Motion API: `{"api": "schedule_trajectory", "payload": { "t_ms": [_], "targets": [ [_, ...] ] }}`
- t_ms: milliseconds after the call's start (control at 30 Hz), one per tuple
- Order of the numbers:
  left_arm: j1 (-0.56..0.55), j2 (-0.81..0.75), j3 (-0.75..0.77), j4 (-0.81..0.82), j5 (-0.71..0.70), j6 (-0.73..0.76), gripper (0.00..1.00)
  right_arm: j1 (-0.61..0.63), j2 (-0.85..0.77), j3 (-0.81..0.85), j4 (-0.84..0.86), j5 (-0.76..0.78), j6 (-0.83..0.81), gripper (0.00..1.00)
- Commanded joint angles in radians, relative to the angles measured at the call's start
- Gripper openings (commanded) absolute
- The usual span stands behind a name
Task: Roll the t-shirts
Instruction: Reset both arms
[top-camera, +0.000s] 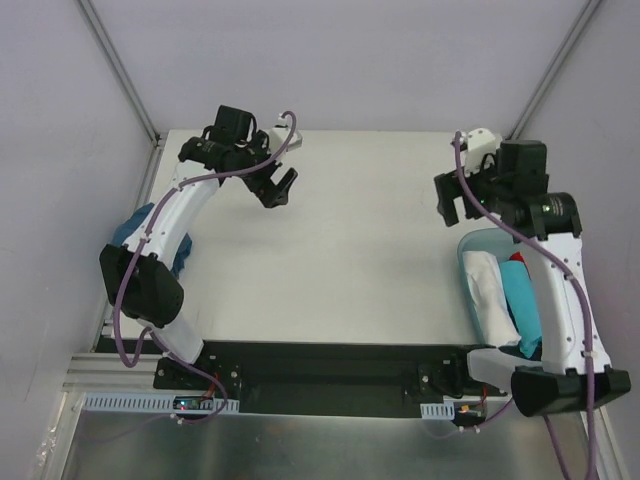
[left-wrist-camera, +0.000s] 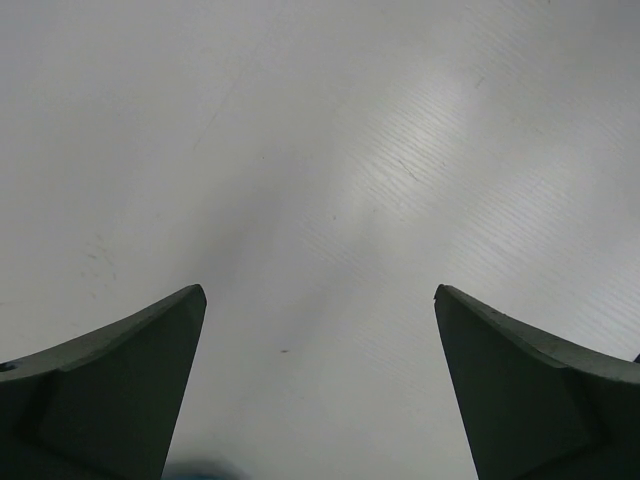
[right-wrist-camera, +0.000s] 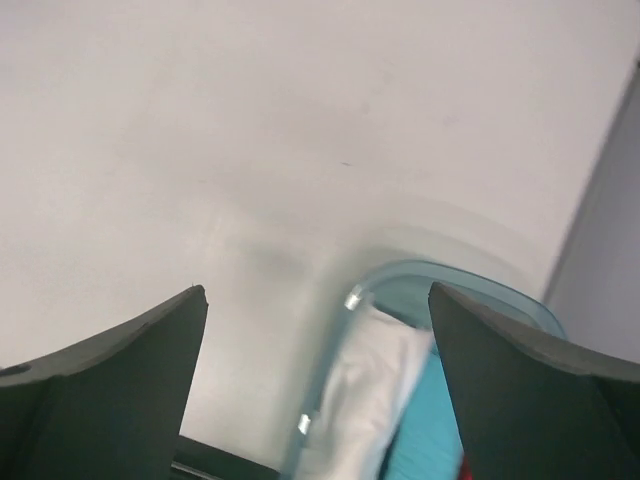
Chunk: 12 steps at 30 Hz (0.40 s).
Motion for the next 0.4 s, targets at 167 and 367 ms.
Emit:
{"api": "schedule_trajectory", "payload": {
  "t_ms": [167, 367],
  "targets": [
    [0.0, -0.137, -0.104, 0.087, -0.136, -0.153, 0.99, 0.299, -0.031, -0.07, 0.143, 0.075, 0.218, 0.96],
    [0.002, -0.185, -0.15, 0.102, -0.151, -0.167, 0.99, 0.345, 0.01, -0.032, 0.137, 0.072, 0.192, 0.96]
  ]
}}
